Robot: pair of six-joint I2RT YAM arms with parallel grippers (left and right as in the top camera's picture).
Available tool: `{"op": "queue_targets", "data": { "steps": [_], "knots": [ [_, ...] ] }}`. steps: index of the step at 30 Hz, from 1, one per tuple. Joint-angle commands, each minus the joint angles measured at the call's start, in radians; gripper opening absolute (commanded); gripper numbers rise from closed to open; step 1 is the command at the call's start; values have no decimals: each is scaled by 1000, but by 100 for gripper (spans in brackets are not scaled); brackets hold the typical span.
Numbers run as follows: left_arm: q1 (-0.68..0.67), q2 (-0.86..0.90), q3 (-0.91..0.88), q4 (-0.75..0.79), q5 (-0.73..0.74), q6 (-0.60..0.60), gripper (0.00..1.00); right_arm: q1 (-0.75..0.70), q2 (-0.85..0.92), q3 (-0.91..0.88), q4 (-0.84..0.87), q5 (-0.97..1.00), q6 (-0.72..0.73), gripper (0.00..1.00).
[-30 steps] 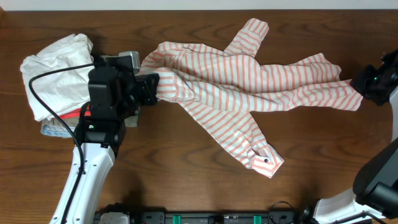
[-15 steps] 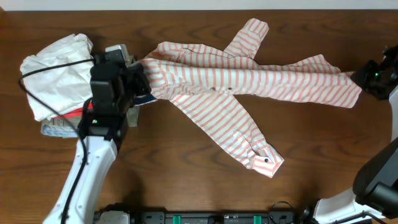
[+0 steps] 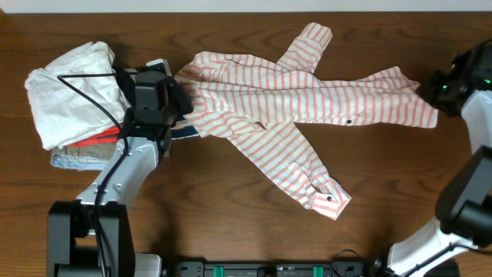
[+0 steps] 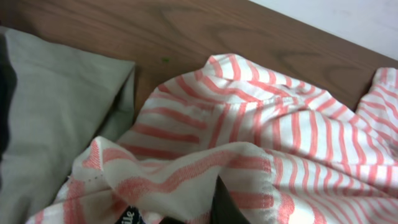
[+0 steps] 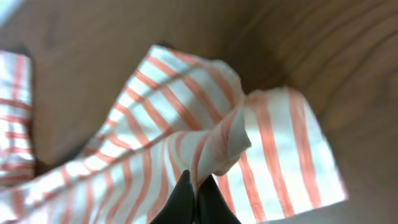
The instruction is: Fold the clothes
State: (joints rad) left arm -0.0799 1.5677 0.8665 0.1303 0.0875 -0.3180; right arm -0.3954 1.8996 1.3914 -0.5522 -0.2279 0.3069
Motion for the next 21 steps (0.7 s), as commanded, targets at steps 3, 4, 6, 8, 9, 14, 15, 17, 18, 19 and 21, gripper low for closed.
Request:
{"op": "queue_targets", "data": {
  "steps": [3,4,6,8,9,14,15,17,18,19,21],
  "knots": [
    [7,32,21,11,-89,5,6,10,102,0,41,27,11,1],
    [7,38,21,12,-97,10,6,10,109,0,46,39,11,1],
    [7,53,21,15,-101,10,7,10,117,0,49,95,11,1],
    [7,68,21,20,-100,10,17,9,116,0,43,158,10,4],
    [7,74,21,24,-100,10,28,6,111,0,39,178,10,6],
    [7,77,21,54,-100,10,60,-19,101,0,-2,198,6,10],
    [7,74,21,62,-100,10,62,-24,101,0,-11,198,6,11],
    [7,55,25,67,-95,10,63,-32,94,0,-29,193,6,11],
    [7,43,28,65,-95,10,63,-34,87,0,-37,193,6,12],
    [7,20,32,66,-75,22,63,-34,77,0,-43,193,4,12],
    [6,-31,42,65,-16,52,62,-34,41,0,-42,161,-20,12]
  ]
}}
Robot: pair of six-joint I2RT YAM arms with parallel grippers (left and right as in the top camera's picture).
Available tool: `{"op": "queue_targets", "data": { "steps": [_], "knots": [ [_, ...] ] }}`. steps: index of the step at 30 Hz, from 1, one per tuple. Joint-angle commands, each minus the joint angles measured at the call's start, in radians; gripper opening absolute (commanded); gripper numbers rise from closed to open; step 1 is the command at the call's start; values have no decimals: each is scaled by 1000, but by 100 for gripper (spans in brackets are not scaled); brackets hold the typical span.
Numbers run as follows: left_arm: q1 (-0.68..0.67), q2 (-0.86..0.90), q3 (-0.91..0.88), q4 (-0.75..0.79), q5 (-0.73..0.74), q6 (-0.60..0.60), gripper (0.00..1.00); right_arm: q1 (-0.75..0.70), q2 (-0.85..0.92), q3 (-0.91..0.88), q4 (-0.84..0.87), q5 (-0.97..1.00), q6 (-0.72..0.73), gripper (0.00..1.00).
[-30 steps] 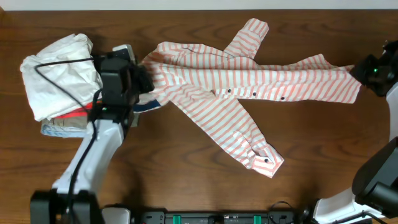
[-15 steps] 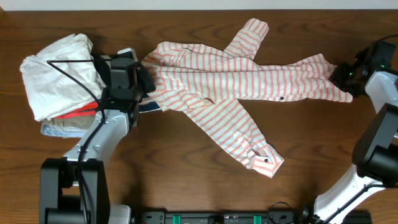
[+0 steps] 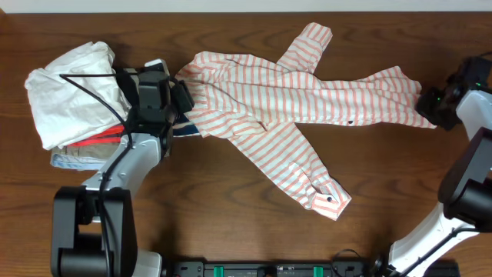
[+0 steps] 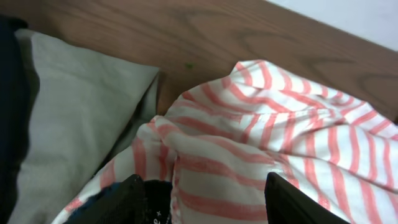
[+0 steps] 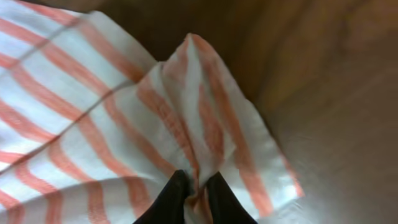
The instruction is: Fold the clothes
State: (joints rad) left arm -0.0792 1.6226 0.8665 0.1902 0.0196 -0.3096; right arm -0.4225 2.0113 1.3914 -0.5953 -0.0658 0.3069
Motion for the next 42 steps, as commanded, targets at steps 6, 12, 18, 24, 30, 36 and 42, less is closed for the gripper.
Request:
{"op": "queue_targets", "data": {
  "steps": [6,12,18,24,30,36,42],
  "knots": [
    [-4,-166,44,-6,104,43,48,21,-193,2,61,-241,-97,13],
    [-54,-76,43,-20,156,43,44,108,-183,1,45,-297,-191,14],
    [-90,51,43,-17,157,43,44,142,-111,1,42,-272,-196,14],
    [-90,138,43,-16,156,45,44,142,-66,1,32,-243,-197,14],
    [-89,219,43,11,145,80,45,139,18,1,22,-133,-197,14],
    [-83,267,43,-25,145,80,45,128,123,1,-1,-72,-196,11],
    [-83,266,43,-119,146,80,45,84,147,1,-105,99,-178,4]
  ]
}}
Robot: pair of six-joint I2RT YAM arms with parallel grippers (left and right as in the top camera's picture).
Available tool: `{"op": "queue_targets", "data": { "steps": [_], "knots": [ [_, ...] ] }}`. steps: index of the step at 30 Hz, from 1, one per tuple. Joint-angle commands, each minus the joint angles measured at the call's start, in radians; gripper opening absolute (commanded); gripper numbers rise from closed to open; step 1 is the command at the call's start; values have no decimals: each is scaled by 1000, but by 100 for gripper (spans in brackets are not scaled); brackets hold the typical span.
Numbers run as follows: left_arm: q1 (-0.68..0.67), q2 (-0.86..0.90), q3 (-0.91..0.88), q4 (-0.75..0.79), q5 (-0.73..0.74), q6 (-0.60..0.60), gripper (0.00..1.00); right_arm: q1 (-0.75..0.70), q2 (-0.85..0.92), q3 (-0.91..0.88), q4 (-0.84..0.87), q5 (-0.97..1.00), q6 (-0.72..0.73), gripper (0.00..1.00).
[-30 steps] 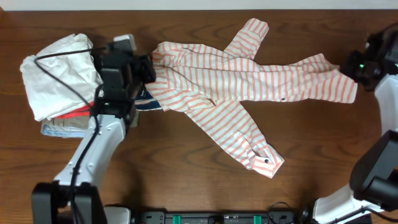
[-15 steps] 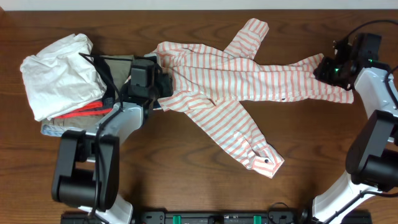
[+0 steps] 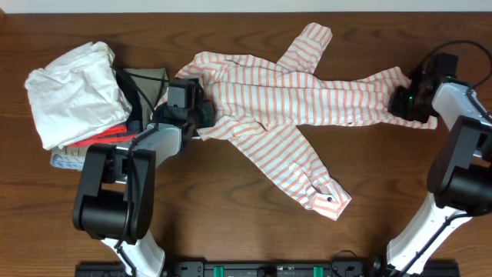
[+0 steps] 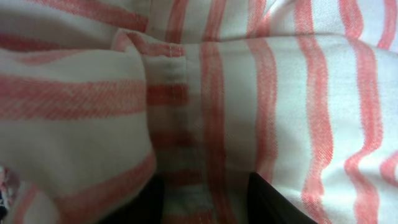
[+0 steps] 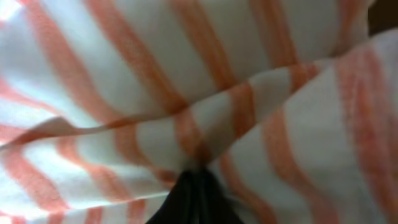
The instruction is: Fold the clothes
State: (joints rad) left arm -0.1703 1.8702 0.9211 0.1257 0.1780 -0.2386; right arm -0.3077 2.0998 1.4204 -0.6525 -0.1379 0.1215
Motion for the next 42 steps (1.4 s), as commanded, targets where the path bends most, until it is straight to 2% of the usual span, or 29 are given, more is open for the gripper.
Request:
{"op": "queue_targets", "data": {
  "steps": [1,5,10,16,23,29,33,39,41,42],
  "knots": [
    [8,19,-12,-75,-12,9,45,-42,58,-28,-71,204,17,4],
    [11,18,-12,-166,-12,9,45,-107,58,-28,-165,283,21,1],
    [28,-3,-11,-288,26,9,45,-203,58,-28,-217,291,44,1],
    [46,-72,-11,-429,150,10,45,-255,58,-28,-237,284,65,1],
    [46,-231,-8,-404,211,71,52,-227,-6,-27,-235,150,58,1],
    [46,-457,-4,-394,207,89,58,-176,-238,-27,-286,64,19,3],
    [46,-539,-4,-399,206,89,58,-118,-423,-27,-385,-89,-55,9],
    [46,-538,-5,-439,196,89,59,62,-591,-28,-608,-106,-125,20],
    [46,-533,-5,-444,196,89,59,123,-604,-29,-663,-106,-127,36],
    [46,-531,-5,-444,196,89,59,158,-605,-29,-692,-106,-127,39]
  ]
}}
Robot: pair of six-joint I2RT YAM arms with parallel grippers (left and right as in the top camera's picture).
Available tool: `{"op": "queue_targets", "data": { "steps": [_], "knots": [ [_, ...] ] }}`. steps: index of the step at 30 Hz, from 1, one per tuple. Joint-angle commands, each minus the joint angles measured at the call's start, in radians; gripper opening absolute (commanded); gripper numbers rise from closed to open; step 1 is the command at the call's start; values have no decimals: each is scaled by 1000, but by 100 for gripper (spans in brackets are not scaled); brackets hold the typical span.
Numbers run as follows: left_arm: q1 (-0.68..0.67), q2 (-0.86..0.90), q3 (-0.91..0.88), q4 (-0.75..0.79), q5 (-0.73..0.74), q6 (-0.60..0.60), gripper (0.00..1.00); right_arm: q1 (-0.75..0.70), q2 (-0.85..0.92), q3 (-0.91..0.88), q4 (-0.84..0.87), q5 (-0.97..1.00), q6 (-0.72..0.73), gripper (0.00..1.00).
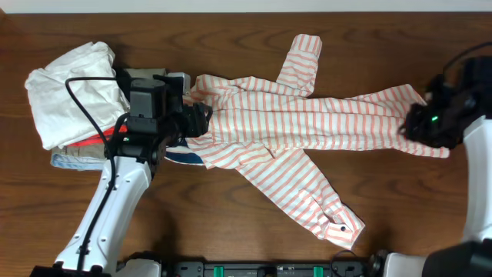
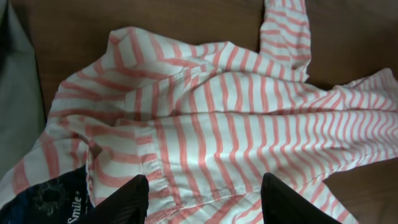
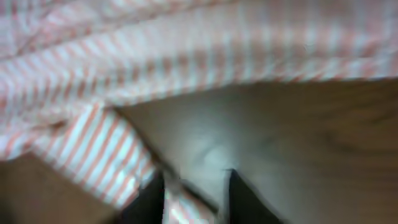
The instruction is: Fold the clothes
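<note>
A red-and-white striped shirt point(image 1: 307, 123) lies spread lengthwise across the table, one sleeve point(image 1: 302, 58) pointing to the back and the other point(image 1: 323, 204) to the front. My left gripper point(image 1: 198, 121) hovers over its collar end. In the left wrist view that gripper point(image 2: 205, 202) is open, fingers wide apart above the shirt point(image 2: 205, 118). My right gripper point(image 1: 415, 123) is at the hem end. The right wrist view is blurred: the gripper point(image 3: 194, 199) has its fingers apart, with a strip of striped cloth point(image 3: 177, 202) lying between them.
A pile of clothes with a white garment point(image 1: 65, 88) on top sits at the far left. A navy printed garment point(image 1: 181, 156) peeks from under the shirt's collar end. Grey cloth point(image 2: 15, 93) borders it. Bare wood table point(image 1: 231, 223) lies in front.
The shirt now lies lower and stretched further right, its front sleeve shifted right. My left gripper has risen off the cloth with wider fingers. The right fingers, pinched on the hem before, stand apart.
At first both grippers were shut on the shirt's ends, left at the collar, right at the hem. Then the left was open while the right kept its pinch. Later both pressed close into the cloth. Now the shirt lies shifted and longer, both grippers apart.
</note>
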State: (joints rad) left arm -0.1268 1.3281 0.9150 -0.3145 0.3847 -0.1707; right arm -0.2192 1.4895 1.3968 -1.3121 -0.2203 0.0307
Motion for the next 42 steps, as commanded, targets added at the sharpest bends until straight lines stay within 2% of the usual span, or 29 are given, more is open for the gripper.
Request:
{"op": "queue_targets", "data": {
  "steps": [1,4,9,14,18,28,33,42],
  "knots": [
    [2,11,1,-3,-11,21,59,98,5,-9,-54,-24,-36,40],
    [2,11,1,-2,-11,21,59,201,5,-46,-87,-24,-28,53],
    [2,11,1,-3,-11,21,59,339,5,-180,-63,-24,46,65],
    [2,11,1,-3,-11,20,59,421,5,-357,31,-24,138,67],
    [2,11,1,-3,-11,21,59,456,5,-473,116,-49,178,77],
    [2,11,1,-3,-11,20,59,495,5,-680,253,-101,201,77],
    [2,11,1,-3,-11,20,59,496,5,-694,288,-97,209,67],
    [2,11,1,-3,-11,20,59,496,5,-695,302,-33,240,63]
  ]
}}
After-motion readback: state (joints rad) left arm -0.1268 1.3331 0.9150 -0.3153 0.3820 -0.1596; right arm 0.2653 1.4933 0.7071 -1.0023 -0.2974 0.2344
